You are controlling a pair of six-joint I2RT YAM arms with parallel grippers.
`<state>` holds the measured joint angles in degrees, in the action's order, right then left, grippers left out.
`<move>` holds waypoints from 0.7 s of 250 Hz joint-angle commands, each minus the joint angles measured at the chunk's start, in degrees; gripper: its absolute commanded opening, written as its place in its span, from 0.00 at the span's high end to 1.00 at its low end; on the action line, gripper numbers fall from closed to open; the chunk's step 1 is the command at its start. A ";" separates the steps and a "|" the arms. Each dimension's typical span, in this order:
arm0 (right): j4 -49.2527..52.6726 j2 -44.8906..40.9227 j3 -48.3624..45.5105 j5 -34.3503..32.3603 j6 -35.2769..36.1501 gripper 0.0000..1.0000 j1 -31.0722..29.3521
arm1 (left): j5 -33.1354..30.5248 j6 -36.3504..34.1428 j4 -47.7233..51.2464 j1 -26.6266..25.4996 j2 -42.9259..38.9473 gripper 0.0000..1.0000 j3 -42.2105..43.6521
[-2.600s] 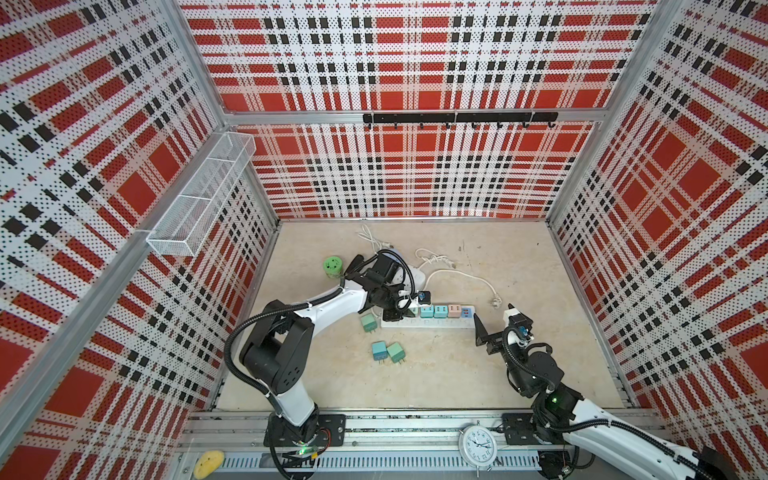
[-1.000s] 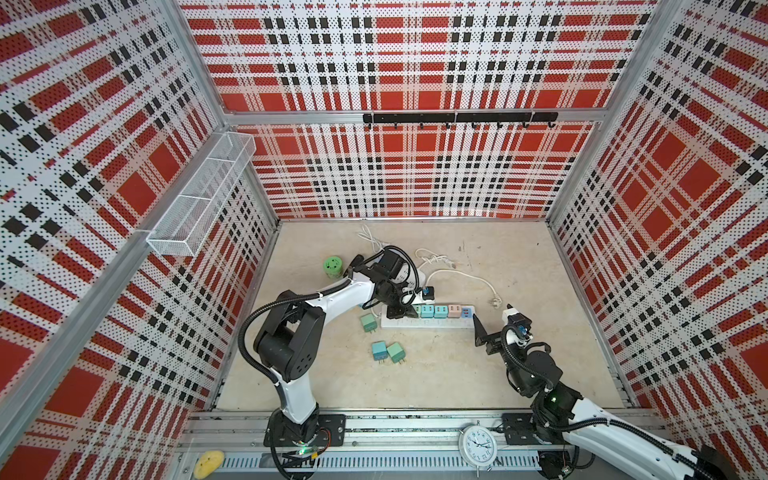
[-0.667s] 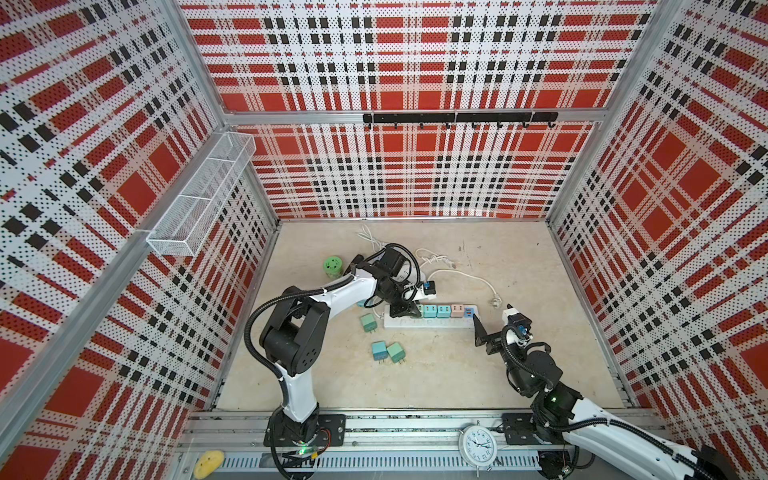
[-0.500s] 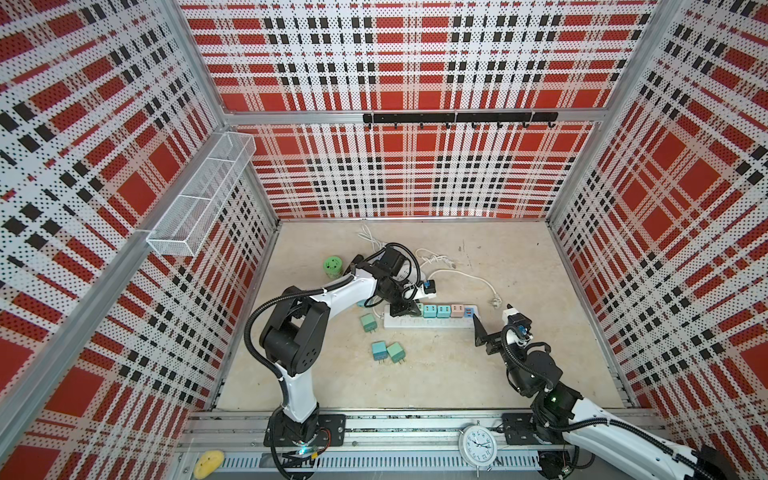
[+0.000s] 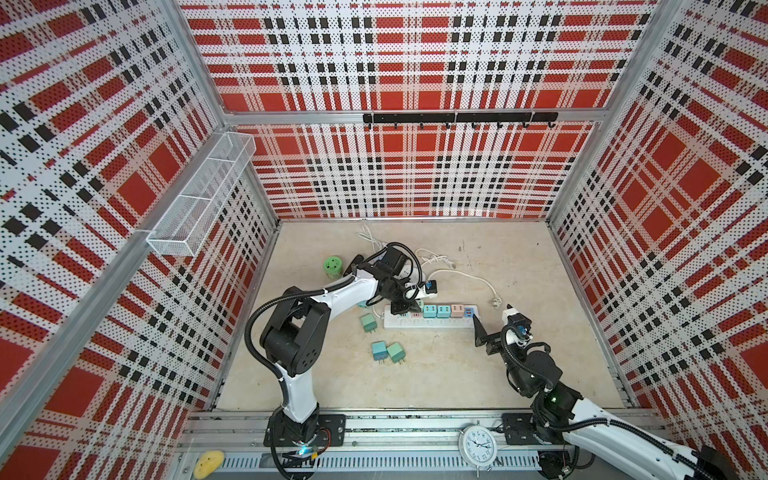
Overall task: Insert the plug
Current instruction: 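Lower the light green adapter into the socket beside the teal adapters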
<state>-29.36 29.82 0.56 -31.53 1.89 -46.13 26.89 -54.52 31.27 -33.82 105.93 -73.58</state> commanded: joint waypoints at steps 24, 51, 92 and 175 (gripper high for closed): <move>-2.16 -0.23 -0.72 0.13 0.04 0.00 0.33 | 0.91 -4.28 5.04 -2.23 0.82 1.00 -0.25; -2.06 -0.29 -0.65 -0.11 -0.06 0.00 0.25 | 1.49 -3.94 5.07 -1.88 0.83 1.00 -0.33; -1.77 -0.56 -0.65 0.15 -0.07 0.00 0.27 | 2.27 -3.56 7.75 -1.76 1.73 1.00 -2.10; -1.74 -0.33 -0.65 0.55 -0.05 0.00 0.33 | 0.49 -1.96 9.35 -1.57 4.05 1.00 -4.68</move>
<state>-29.34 29.85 0.56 -31.51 1.89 -46.13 27.16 -56.40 37.93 -34.70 107.09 -76.86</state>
